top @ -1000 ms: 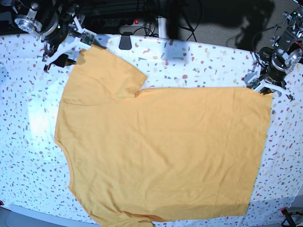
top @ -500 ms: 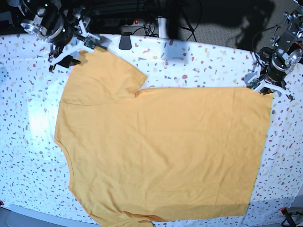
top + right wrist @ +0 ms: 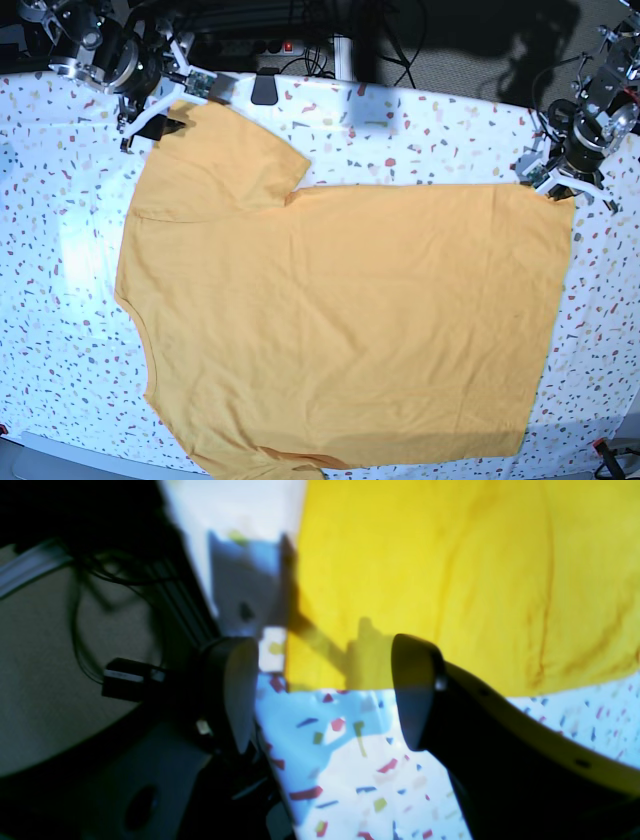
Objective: Fold the T-shirt properly
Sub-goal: 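Lower both grippers and pinch the shirt's shoulder edge at each corner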
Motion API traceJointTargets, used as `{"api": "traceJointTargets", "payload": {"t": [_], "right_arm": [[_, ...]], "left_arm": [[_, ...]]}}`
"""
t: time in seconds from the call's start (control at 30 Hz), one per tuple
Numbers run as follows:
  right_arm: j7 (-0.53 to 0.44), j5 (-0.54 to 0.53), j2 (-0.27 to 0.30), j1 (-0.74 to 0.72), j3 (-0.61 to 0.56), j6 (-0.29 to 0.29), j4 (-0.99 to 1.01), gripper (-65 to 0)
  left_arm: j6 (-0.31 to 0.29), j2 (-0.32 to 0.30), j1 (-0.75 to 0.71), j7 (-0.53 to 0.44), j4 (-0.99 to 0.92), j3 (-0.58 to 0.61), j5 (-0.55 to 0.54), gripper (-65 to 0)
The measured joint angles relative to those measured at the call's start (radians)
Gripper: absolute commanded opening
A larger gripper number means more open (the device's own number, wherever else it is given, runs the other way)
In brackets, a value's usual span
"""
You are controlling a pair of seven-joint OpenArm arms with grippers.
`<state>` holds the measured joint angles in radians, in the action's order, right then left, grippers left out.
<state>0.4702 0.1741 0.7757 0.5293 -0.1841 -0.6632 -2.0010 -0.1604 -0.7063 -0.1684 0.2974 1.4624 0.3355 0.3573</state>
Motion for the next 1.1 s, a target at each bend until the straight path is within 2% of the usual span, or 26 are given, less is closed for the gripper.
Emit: {"api": "traceJointTargets", "payload": {"t": [0.4,0.47,0.57,0.63,0.7,0.8,0.97,1.1], "right_arm": [[-0.060,-0.013,-0.015,-0.073,0.000,-0.011,0.128,-24.0],[-0.064,-0.012,-0.014,-0.077,-0.006,-0.011,0.130,-33.3],[-0.061,0.002,-0.017,-0.077,-0.022,-0.011,0.135,-52.6],[-0.054,0.005,-0.017,-0.077,-0.039,-0.011,0.135,-60.1],[-0.053,0.005,-0.017,-0.077,-0.051,-0.011,0.135,-64.8],[-0.052,0.000,-0.016,-0.079,-0.062,-0.004,0.134,-65.0],[0.064,-0.171,-0.016,-0.111,-0.066,0.023,0.134,-65.0],[0.069,-0.215,-0.017,-0.137,-0.068,0.030,0.136,-65.0]], "left_arm": [[0.000,0.000,0.000,-0.003,0.000,0.000,0.000,-65.0],[0.000,0.000,0.000,-0.004,0.000,0.000,0.000,-65.0],[0.000,0.000,0.000,-0.004,0.000,0.000,0.000,-65.0],[0.000,0.000,0.000,-0.004,0.000,0.000,0.000,-65.0],[0.000,0.000,0.000,-0.004,0.000,0.000,0.000,-65.0],[0.000,0.000,0.000,-0.004,0.000,0.000,0.000,-65.0],[0.000,0.000,0.002,0.003,0.000,0.000,0.000,-65.0],[0.000,0.000,0.002,0.018,0.003,0.000,0.000,-65.0]]}}
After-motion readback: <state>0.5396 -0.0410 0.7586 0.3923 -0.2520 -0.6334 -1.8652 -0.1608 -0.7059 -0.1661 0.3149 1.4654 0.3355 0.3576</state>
